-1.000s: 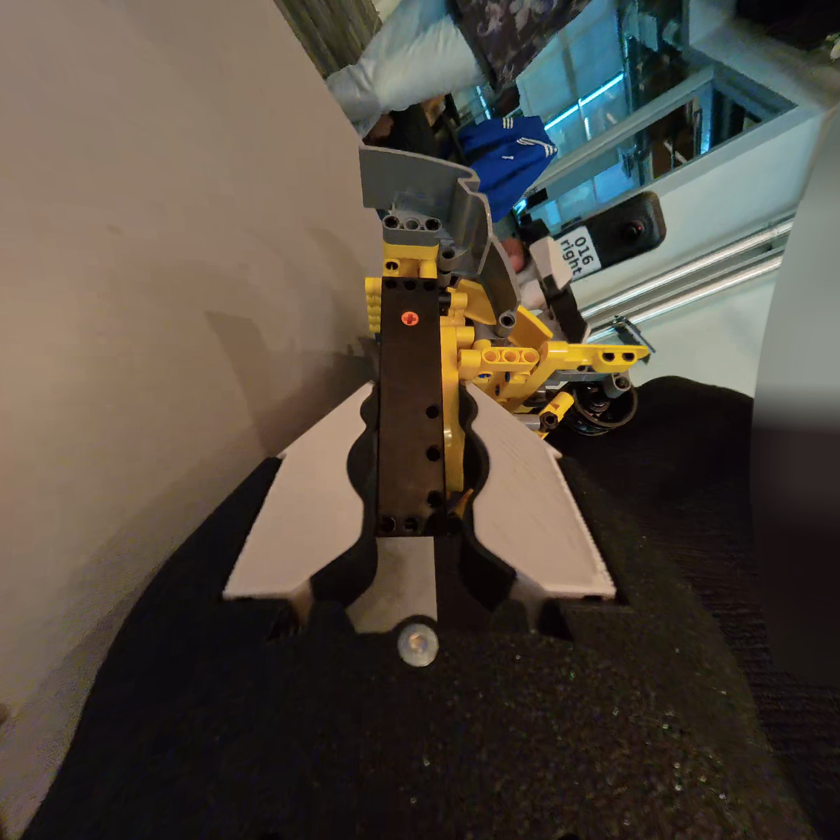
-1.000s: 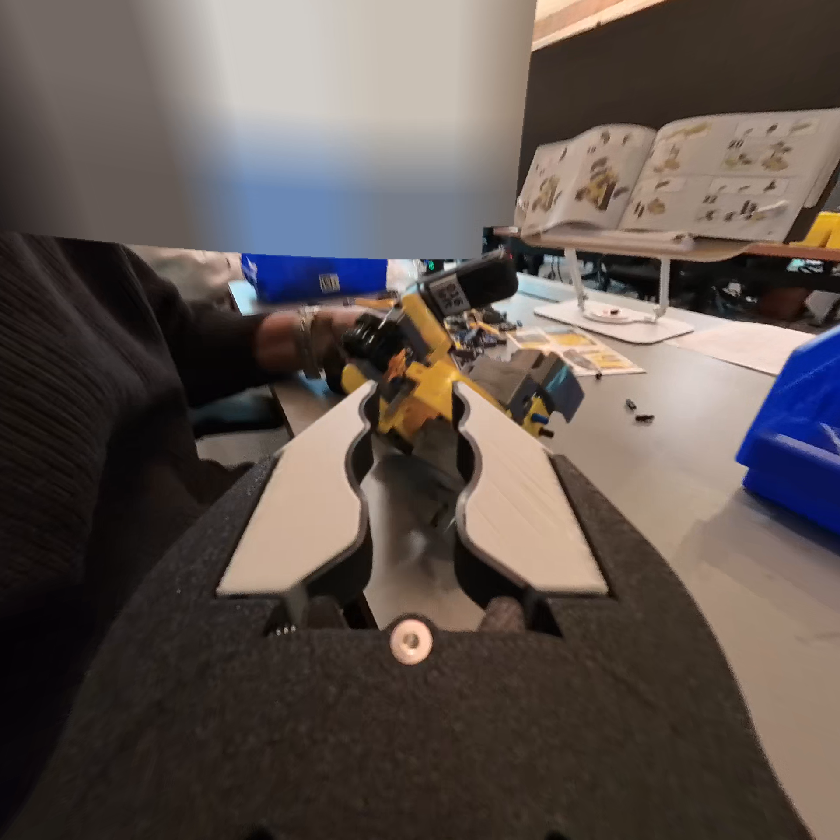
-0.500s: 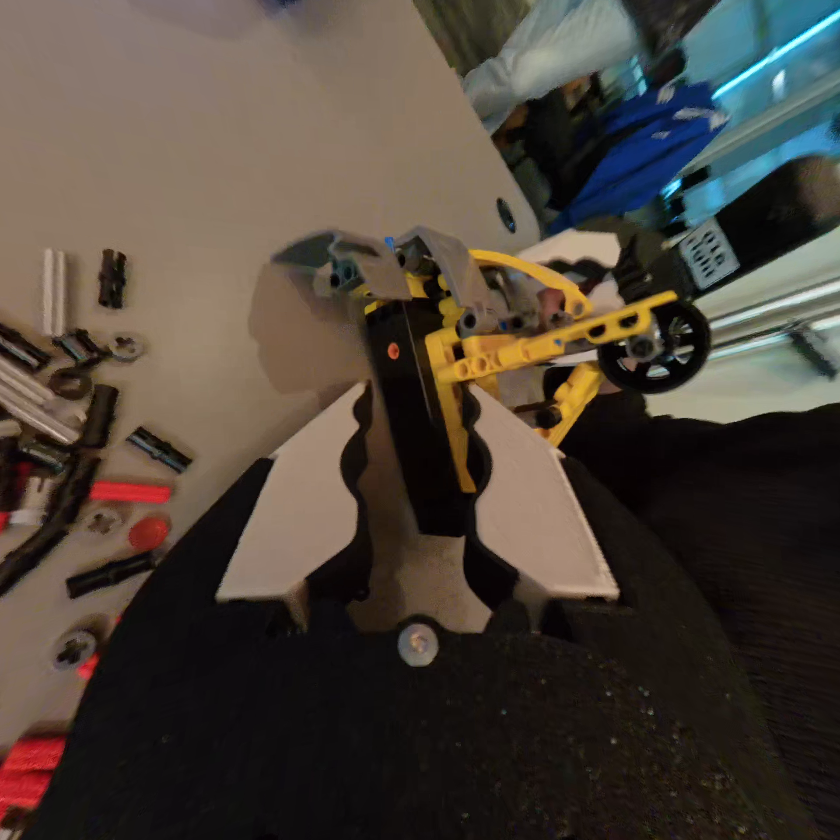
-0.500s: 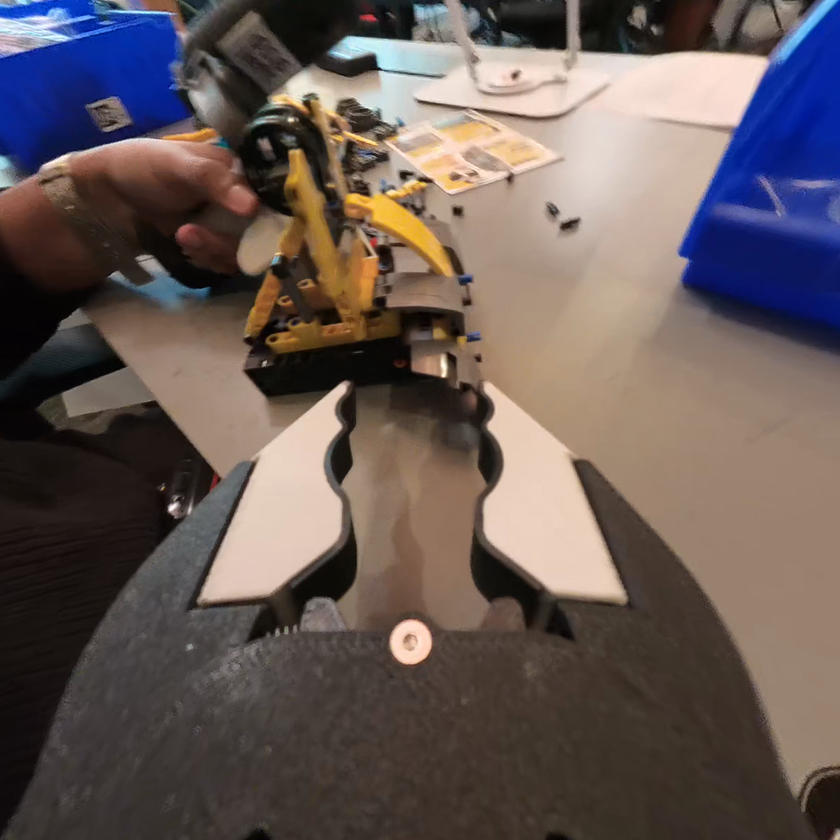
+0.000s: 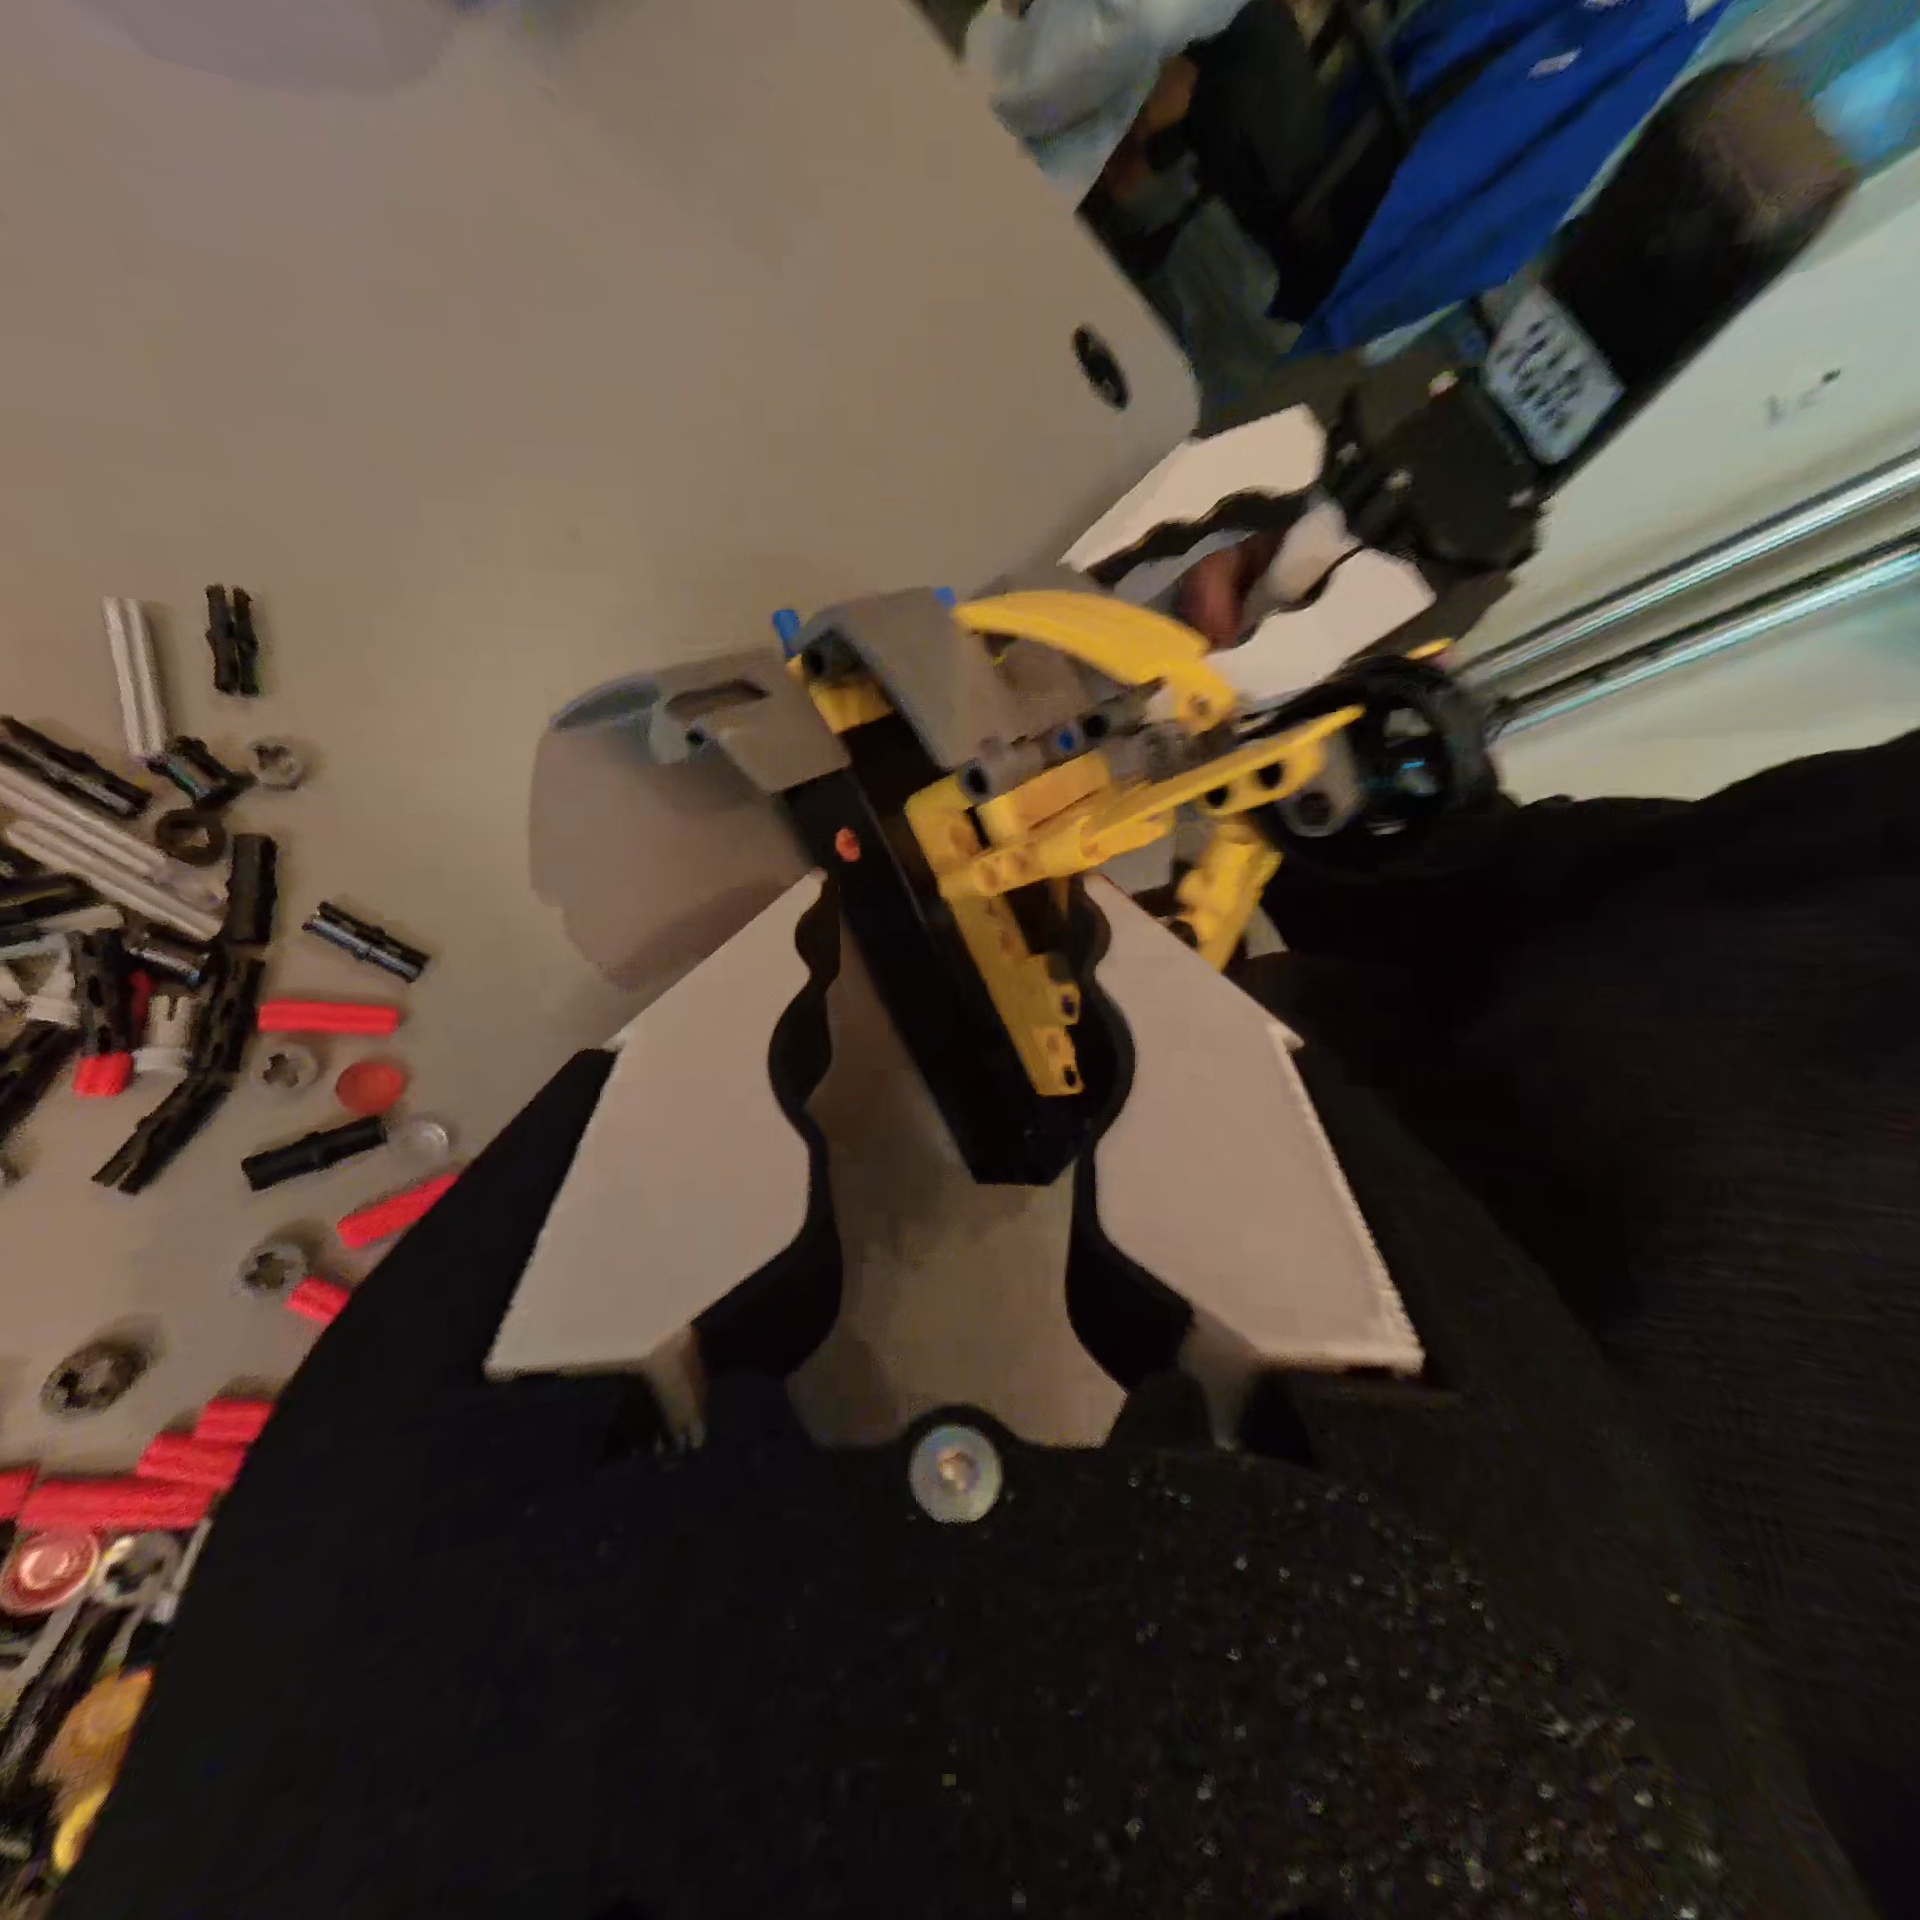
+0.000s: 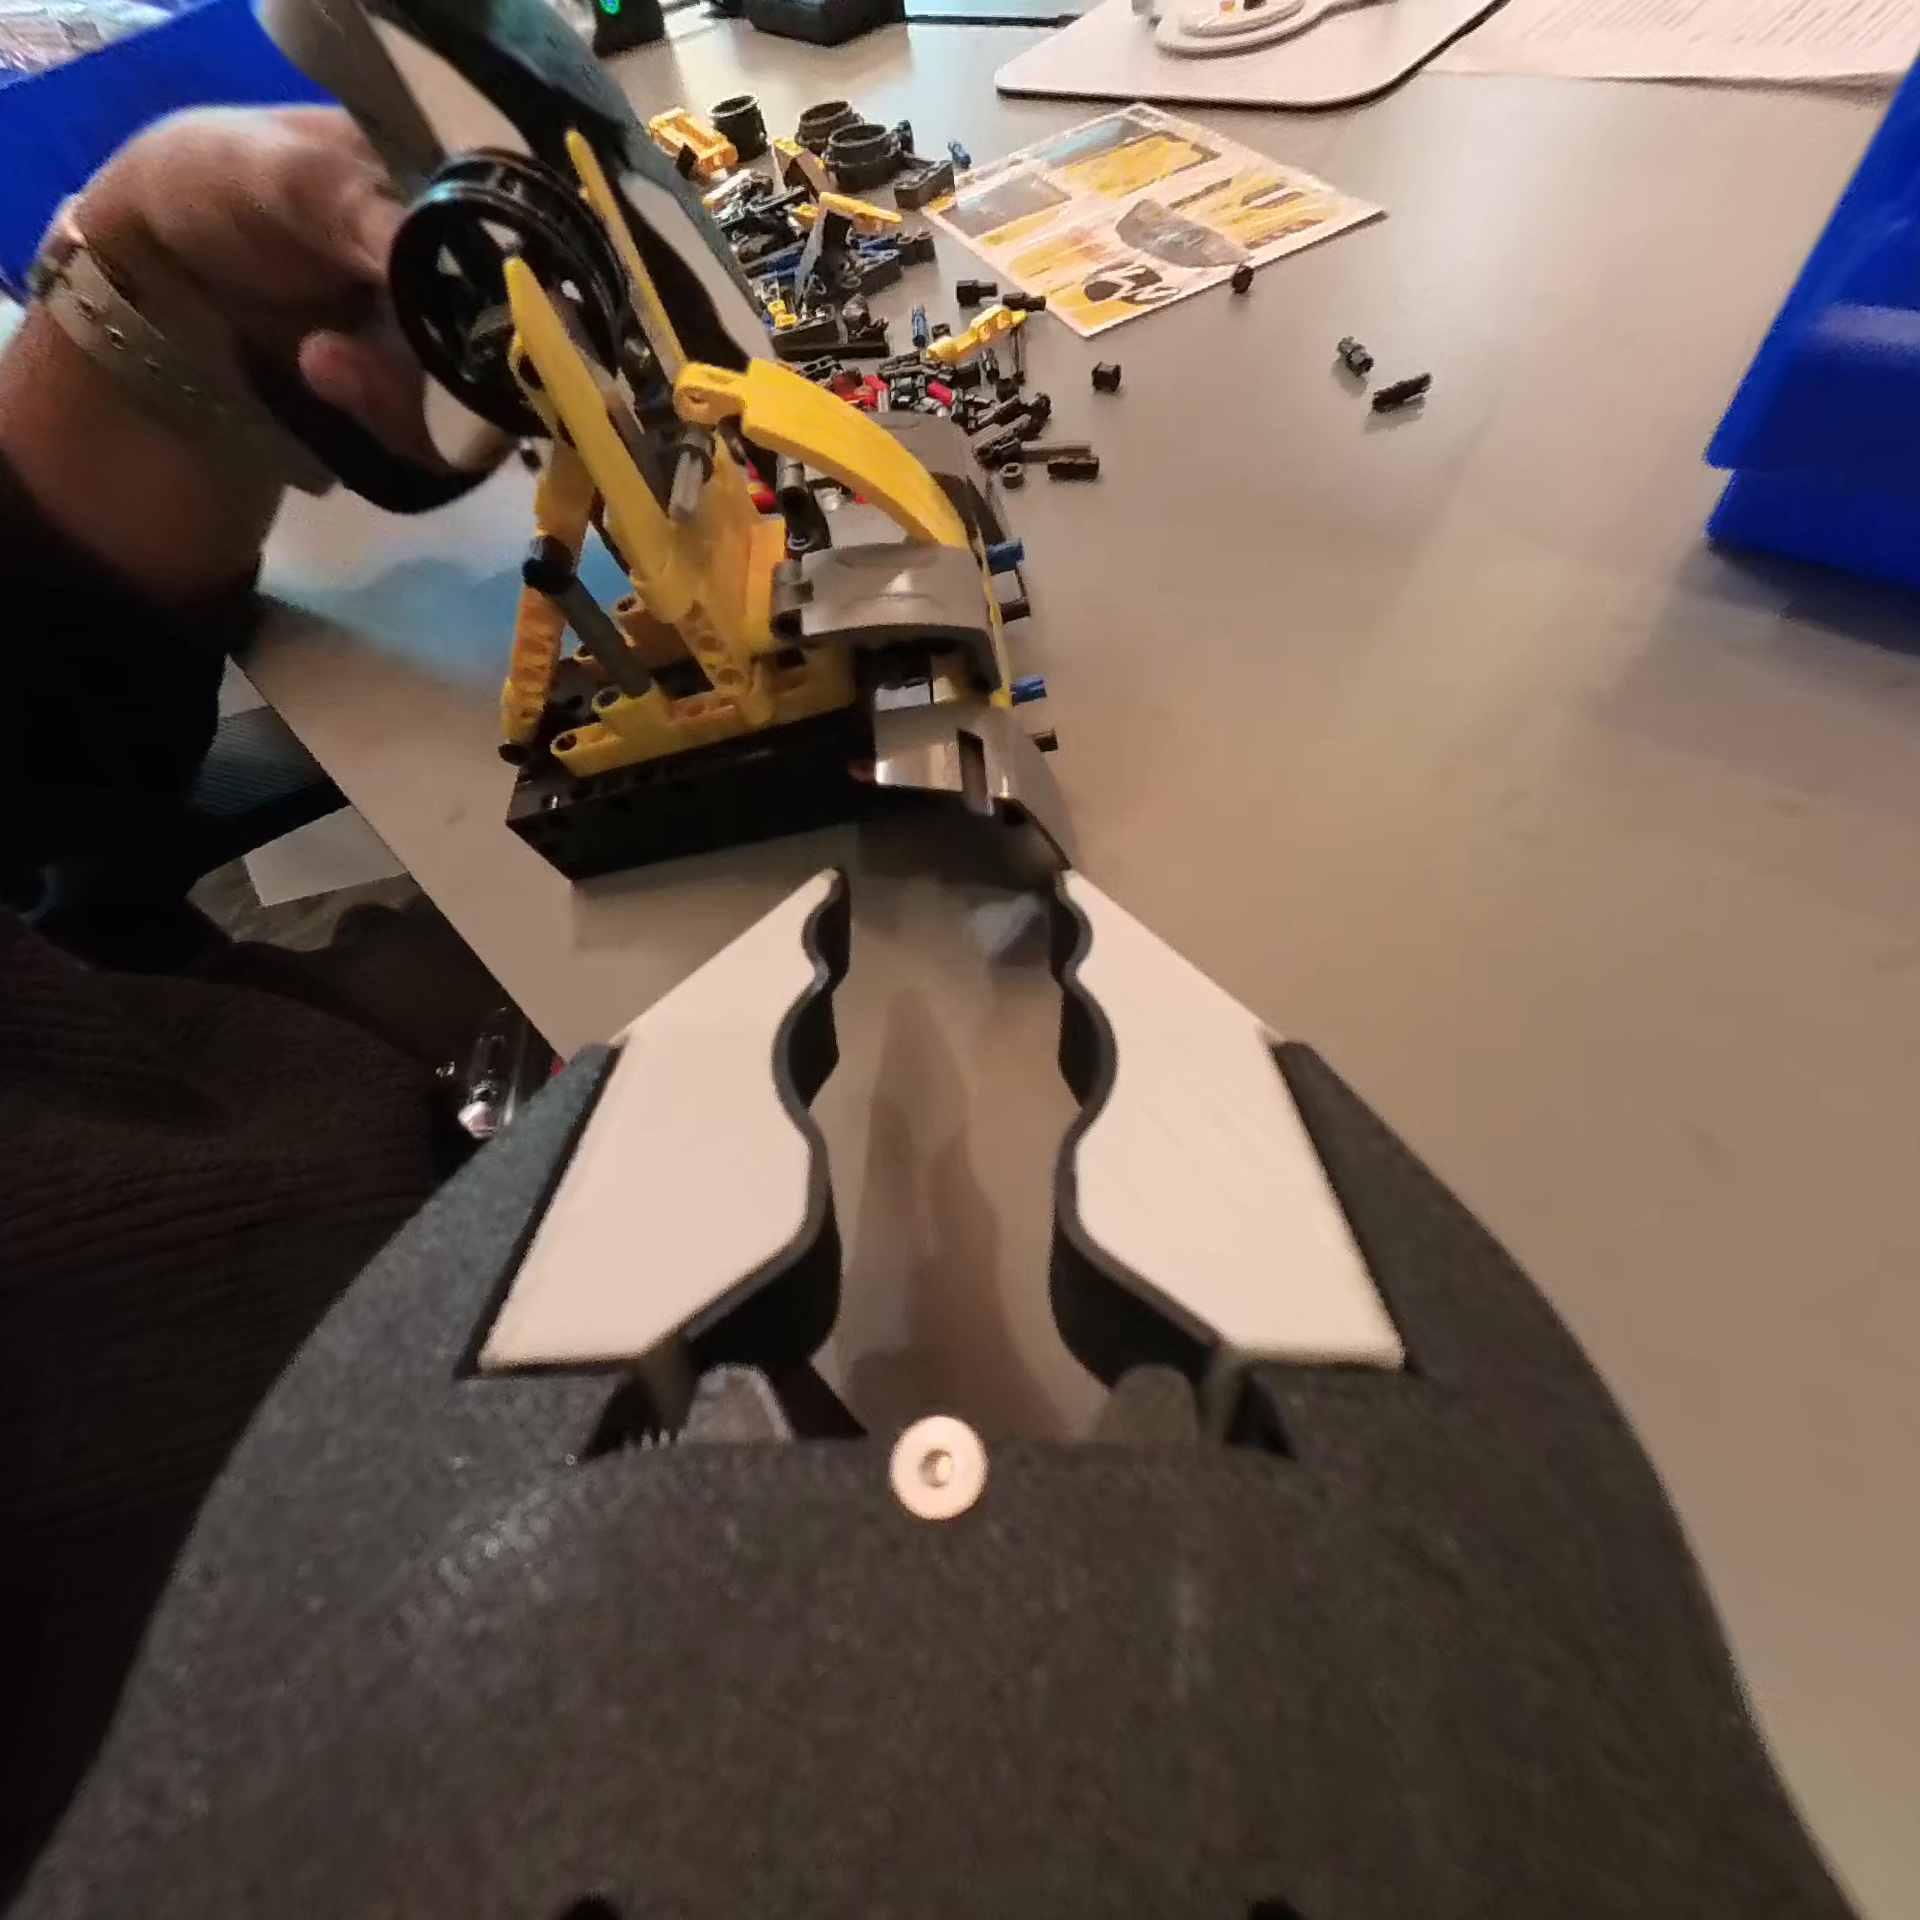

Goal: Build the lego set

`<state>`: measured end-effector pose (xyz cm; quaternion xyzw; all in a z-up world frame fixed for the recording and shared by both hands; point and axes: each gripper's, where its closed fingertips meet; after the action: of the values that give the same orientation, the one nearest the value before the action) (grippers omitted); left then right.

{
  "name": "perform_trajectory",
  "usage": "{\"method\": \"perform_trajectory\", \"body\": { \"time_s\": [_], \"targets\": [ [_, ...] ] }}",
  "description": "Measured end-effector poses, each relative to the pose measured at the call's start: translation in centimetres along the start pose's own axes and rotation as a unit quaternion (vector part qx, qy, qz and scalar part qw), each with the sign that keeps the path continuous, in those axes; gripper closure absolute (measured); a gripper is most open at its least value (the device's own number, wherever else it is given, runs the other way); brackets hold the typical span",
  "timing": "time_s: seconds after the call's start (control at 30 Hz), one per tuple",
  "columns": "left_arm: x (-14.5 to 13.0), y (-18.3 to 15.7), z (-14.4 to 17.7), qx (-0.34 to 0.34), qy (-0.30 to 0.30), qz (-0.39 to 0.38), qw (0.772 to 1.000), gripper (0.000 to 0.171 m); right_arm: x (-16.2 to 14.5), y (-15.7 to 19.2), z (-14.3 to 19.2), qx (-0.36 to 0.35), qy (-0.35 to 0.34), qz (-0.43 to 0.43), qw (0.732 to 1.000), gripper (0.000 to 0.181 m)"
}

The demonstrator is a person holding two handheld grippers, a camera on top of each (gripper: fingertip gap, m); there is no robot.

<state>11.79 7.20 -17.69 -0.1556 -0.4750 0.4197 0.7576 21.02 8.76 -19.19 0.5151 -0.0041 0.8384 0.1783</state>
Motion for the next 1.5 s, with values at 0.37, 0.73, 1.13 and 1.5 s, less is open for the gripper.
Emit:
{"method": "perform_trajectory", "body": {
  "time_s": [0.37, 0.73, 1.13, 1.5],
  "targets": [
    [-1.2, -4.5, 3.1, 0.054, -0.133, -0.059, 0.988, 0.127, 1.3, -0.3, -0.9, -0.046, 0.005, 0.065, 0.997, 0.142],
    [-0.4, -2.2, 1.1, 0.267, -0.161, -0.145, 0.939, 0.126, 0.3, 0.4, 0.0, -0.07, 0.028, 0.102, 0.992, 0.166],
    [2.4, -1.3, 2.4, 0.227, -0.181, -0.195, 0.937, 0.126, 3.6, 0.6, 3.0, -0.042, -0.035, 0.096, 0.994, 0.165],
    [4.6, -2.7, 0.3, 0.162, -0.19, -0.261, 0.933, 0.12, 11.3, 1.5, -0.5, -0.009, -0.111, 0.143, 0.983, 0.176]
  ]
}}
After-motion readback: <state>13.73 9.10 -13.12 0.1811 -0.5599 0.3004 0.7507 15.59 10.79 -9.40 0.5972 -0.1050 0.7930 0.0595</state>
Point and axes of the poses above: each gripper's, where its closed fingertips meet, z back along the fingers, x out of its top, y = z × x across the jaws, and after that the axes turned 2 degrees about y, right-handed
